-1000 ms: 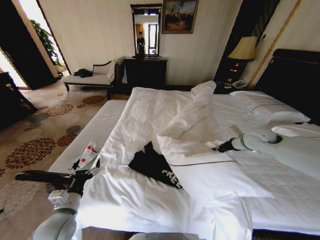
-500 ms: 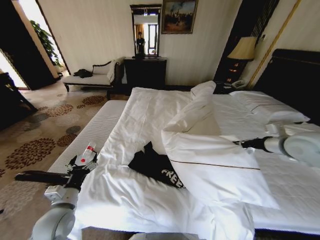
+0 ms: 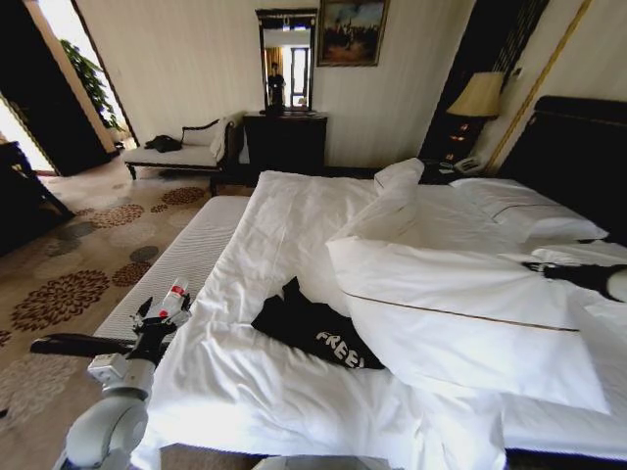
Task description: Fold the clothes on the bed.
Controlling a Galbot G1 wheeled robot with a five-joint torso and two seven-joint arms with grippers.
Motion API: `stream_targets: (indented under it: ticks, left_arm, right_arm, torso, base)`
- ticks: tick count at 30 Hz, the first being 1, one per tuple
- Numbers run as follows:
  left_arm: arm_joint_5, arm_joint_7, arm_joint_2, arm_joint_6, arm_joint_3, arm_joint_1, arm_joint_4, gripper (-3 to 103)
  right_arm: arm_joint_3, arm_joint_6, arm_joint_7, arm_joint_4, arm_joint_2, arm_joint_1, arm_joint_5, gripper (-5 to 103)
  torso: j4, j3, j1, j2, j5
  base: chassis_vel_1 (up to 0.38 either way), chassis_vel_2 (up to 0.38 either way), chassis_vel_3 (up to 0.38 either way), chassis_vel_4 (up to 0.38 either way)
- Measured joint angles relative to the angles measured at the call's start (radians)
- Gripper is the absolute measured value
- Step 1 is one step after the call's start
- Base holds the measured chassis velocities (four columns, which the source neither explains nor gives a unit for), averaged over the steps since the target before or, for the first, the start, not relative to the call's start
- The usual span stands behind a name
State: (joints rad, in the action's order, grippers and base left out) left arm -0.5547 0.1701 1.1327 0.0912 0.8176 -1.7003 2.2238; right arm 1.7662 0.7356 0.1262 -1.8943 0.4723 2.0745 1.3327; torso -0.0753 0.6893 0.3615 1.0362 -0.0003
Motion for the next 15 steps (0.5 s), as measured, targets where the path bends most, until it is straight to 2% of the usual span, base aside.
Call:
stream_targets:
  ticks: [4, 5, 8, 12, 15]
  left_arm:
    - [0.005, 0.017, 0.0, 0.012, -0.005, 0.001, 0.011, 97]
    - [0.005, 0.017, 0.0, 0.012, -0.005, 0.001, 0.011, 97]
    - [0.015, 0.025, 0.009, 0.014, -0.002, -0.016, 0.018, 100]
    - [0.027, 0.03, 0.017, 0.014, -0.006, -0.023, 0.019, 100]
    - [0.049, 0.036, 0.026, 0.014, -0.027, -0.034, 0.022, 100]
  right_arm:
    - [0.085, 0.0, 0.006, -0.008, 0.112, 0.012, -0.046, 1]
    - [0.085, 0.0, 0.006, -0.008, 0.112, 0.012, -0.046, 1]
    - [0.153, 0.0, 0.002, 0.031, 0.179, 0.021, -0.068, 1]
    - [0.217, 0.0, -0.004, 0.08, 0.228, 0.022, -0.082, 1]
    - [0.287, 0.0, -0.013, 0.145, 0.289, -0.013, -0.148, 1]
  torso:
    - [-0.0004, 0.0, 0.0, 0.0, -0.0002]
    - [-0.0004, 0.0, 0.0, 0.0, -0.0002]
    - [-0.0003, 0.0, 0.0, 0.0, 0.0]
    - [0.0, 0.0, 0.0, 0.0, 0.0001]
    - [-0.0005, 0.0, 0.0, 0.0, -0.0003]
  base:
    - [0.0, 0.0, 0.0, 0.0]
    - [0.0, 0.0, 0.0, 0.0]
    - [0.0, 0.0, 0.0, 0.0]
    - [0.0, 0.0, 0.0, 0.0]
    - [0.0, 0.0, 0.0, 0.0]
